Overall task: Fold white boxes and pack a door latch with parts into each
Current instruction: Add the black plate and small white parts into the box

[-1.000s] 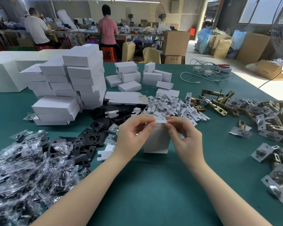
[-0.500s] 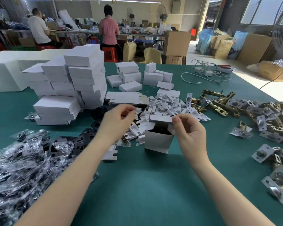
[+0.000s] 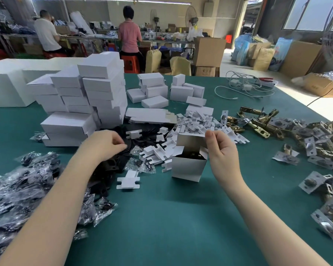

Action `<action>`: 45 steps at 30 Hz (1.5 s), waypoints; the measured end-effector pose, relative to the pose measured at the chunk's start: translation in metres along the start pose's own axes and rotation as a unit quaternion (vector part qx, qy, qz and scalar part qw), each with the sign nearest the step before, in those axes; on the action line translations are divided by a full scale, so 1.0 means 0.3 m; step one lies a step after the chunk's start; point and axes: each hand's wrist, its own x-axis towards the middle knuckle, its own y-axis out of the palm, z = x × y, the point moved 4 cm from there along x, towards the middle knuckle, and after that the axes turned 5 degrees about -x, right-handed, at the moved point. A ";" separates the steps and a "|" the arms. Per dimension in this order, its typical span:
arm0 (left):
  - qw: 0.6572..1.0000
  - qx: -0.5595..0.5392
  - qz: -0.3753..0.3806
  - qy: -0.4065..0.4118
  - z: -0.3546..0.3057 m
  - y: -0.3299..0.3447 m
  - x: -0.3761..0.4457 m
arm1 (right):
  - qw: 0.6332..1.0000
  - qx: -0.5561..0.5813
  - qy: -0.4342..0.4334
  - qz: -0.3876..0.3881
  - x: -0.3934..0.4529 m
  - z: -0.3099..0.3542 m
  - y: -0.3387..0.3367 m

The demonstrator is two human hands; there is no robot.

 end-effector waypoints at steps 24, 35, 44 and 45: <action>0.985 -0.154 -0.050 0.067 -0.181 0.062 -0.029 | 0.999 -0.020 -0.031 -0.024 0.001 -0.025 -0.012; 0.954 -0.287 -0.080 0.032 -0.213 0.050 -0.050 | 0.922 -0.315 -0.162 0.156 0.013 0.053 -0.016; 0.857 -0.513 -0.022 0.042 -0.278 0.038 -0.082 | 0.821 -0.501 -0.138 0.235 0.034 0.053 -0.017; 0.853 -0.519 -0.015 0.051 -0.289 0.038 -0.086 | 0.822 -0.500 -0.139 0.234 0.033 0.054 -0.014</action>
